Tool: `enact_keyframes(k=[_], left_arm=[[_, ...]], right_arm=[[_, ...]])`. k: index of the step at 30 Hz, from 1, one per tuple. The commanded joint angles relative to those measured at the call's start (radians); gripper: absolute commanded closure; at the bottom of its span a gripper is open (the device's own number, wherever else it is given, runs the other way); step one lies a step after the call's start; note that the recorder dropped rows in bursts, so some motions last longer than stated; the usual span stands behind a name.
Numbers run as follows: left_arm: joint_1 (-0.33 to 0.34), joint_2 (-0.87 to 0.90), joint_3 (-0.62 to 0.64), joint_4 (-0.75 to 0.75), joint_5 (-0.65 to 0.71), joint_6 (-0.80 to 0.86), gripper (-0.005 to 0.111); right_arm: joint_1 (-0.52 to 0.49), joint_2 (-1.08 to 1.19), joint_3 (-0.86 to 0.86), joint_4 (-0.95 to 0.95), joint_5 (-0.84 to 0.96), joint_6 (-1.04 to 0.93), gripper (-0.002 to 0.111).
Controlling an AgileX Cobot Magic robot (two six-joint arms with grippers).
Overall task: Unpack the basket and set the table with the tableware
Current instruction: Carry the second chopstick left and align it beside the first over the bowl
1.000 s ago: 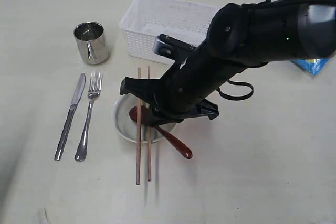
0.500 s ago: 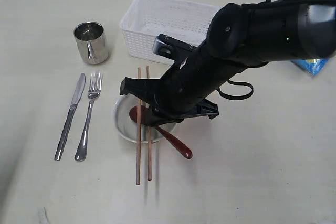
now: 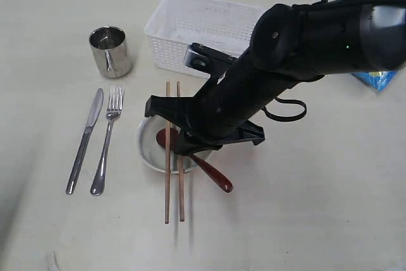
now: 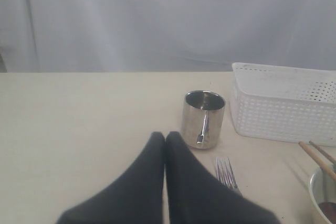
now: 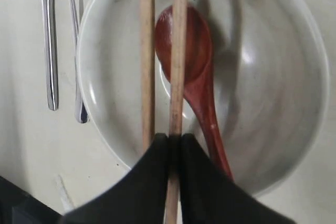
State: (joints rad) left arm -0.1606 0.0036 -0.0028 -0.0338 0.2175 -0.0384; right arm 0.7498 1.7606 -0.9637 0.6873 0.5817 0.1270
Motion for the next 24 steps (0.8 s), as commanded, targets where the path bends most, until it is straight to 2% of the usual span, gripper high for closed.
enact_keyframes(k=[1, 19, 21, 24], left_arm=[[-0.001, -0.004, 0.003, 0.002, -0.006, 0.000, 0.107], [-0.001, -0.004, 0.003, 0.002, -0.006, 0.000, 0.107], [-0.001, -0.004, 0.003, 0.002, -0.006, 0.000, 0.107], [-0.001, -0.004, 0.003, 0.002, -0.006, 0.000, 0.107]], right_arm=[[0.002, 0.001, -0.001, -0.002, 0.011, -0.017, 0.109], [0.002, 0.001, -0.001, -0.002, -0.006, -0.039, 0.108], [0.002, 0.001, -0.001, -0.004, -0.008, -0.041, 0.102], [0.002, 0.001, -0.001, -0.004, -0.012, -0.046, 0.087]])
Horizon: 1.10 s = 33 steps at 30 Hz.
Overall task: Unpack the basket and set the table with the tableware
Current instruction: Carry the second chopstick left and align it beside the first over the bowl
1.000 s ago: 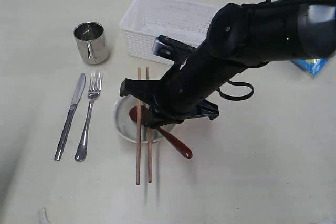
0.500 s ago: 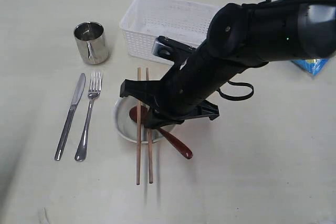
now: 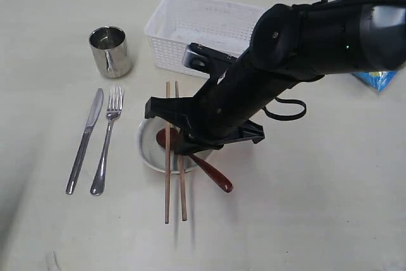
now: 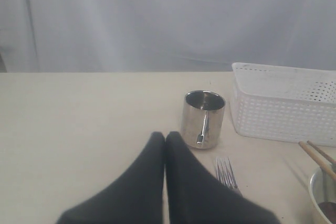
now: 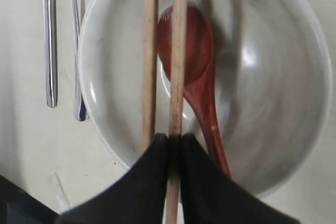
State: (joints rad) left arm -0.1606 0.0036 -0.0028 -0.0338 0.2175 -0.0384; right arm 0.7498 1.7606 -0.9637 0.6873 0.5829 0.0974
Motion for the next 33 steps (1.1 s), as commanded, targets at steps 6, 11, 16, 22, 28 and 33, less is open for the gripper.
enact_keyframes(k=[6, 11, 16, 22, 28, 33], left_arm=[[-0.001, -0.004, 0.003, 0.002, -0.006, 0.000, 0.107], [-0.001, -0.004, 0.003, 0.002, -0.006, 0.000, 0.107], [-0.001, -0.004, 0.003, 0.002, -0.006, 0.000, 0.107], [-0.001, -0.004, 0.003, 0.004, -0.006, 0.000, 0.107], [-0.001, -0.004, 0.003, 0.004, -0.006, 0.000, 0.107], [-0.001, -0.004, 0.003, 0.004, -0.006, 0.000, 0.107]], right_arm=[[0.002, 0.001, -0.001, -0.004, -0.013, -0.016, 0.078], [0.002, 0.001, -0.001, 0.000, -0.017, -0.016, 0.078], [0.002, -0.003, -0.001, 0.007, -0.017, -0.016, 0.078], [0.002, -0.016, -0.001, 0.016, -0.017, -0.016, 0.078], [0.006, -0.018, -0.001, 0.022, -0.017, -0.016, 0.078], [0.010, -0.014, -0.001, 0.022, -0.021, -0.016, 0.078]])
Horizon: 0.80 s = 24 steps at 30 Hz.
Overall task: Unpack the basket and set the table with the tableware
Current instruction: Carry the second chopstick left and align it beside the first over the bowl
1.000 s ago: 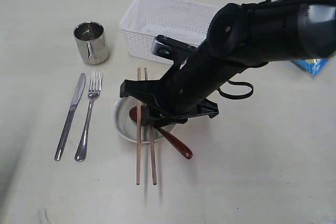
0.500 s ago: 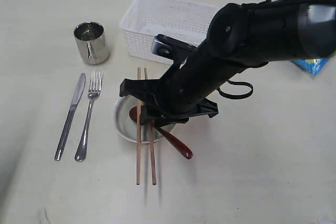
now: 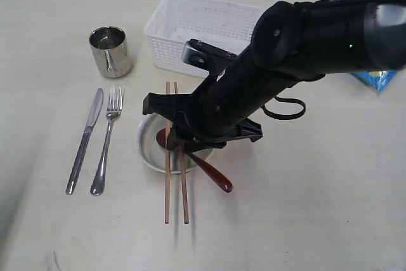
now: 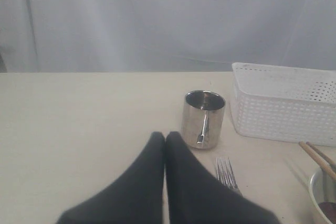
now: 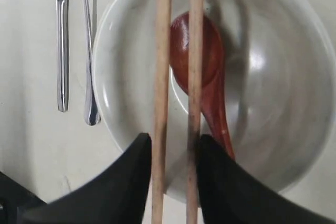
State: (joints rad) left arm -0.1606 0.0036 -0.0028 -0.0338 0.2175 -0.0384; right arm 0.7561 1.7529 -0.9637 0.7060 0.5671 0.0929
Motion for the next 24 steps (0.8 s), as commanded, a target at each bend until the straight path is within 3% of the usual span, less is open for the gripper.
enact_keyframes(k=[1, 24], left_arm=[[-0.001, -0.004, 0.003, 0.004, -0.006, 0.000, 0.107], [-0.001, -0.004, 0.003, 0.004, -0.006, 0.000, 0.107]], right_arm=[[0.004, -0.007, -0.001, 0.003, -0.008, -0.012, 0.078], [0.004, -0.005, -0.001, 0.005, -0.048, -0.030, 0.078]])
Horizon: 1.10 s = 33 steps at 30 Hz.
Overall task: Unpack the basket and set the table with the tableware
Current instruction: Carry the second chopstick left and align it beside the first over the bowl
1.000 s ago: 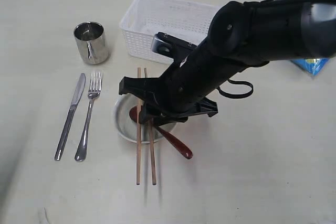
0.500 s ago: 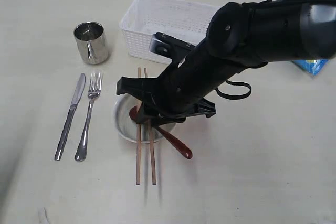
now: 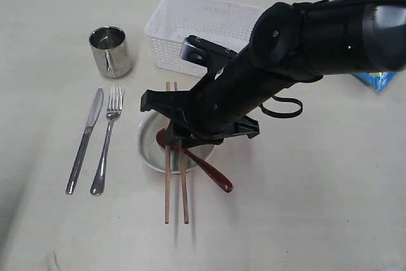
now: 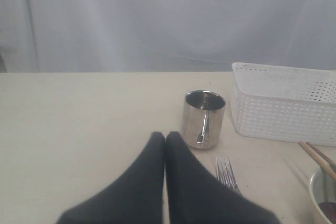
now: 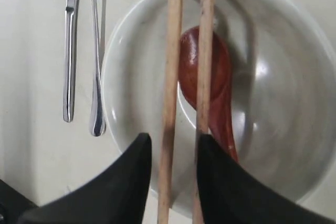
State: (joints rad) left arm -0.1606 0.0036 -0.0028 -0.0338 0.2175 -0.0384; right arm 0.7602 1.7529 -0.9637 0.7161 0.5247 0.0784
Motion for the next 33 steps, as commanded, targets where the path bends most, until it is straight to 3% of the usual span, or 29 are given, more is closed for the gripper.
enact_keyframes(k=[1, 7, 11, 14, 16, 33], left_arm=[[-0.001, -0.004, 0.003, 0.004, -0.006, 0.000, 0.107], [-0.001, -0.004, 0.003, 0.004, -0.006, 0.000, 0.107], [-0.001, -0.004, 0.003, 0.004, -0.006, 0.000, 0.107], [-0.001, -0.004, 0.003, 0.004, -0.006, 0.000, 0.107], [-0.001, -0.004, 0.003, 0.004, -0.006, 0.000, 0.107], [-0.001, -0.004, 0.003, 0.004, -0.006, 0.000, 0.107]], right_arm=[[0.000, -0.005, -0.001, -0.010, -0.009, -0.016, 0.078], [0.000, -0.063, -0.001, -0.010, -0.009, -0.072, 0.078], [0.000, -0.105, -0.001, -0.147, 0.006, -0.029, 0.080], [0.000, -0.083, -0.001, -0.202, -0.006, 0.004, 0.102], [0.000, -0.083, -0.001, -0.202, -0.022, 0.002, 0.109], [0.000, -0.002, -0.001, -0.225, -0.012, 0.004, 0.109]])
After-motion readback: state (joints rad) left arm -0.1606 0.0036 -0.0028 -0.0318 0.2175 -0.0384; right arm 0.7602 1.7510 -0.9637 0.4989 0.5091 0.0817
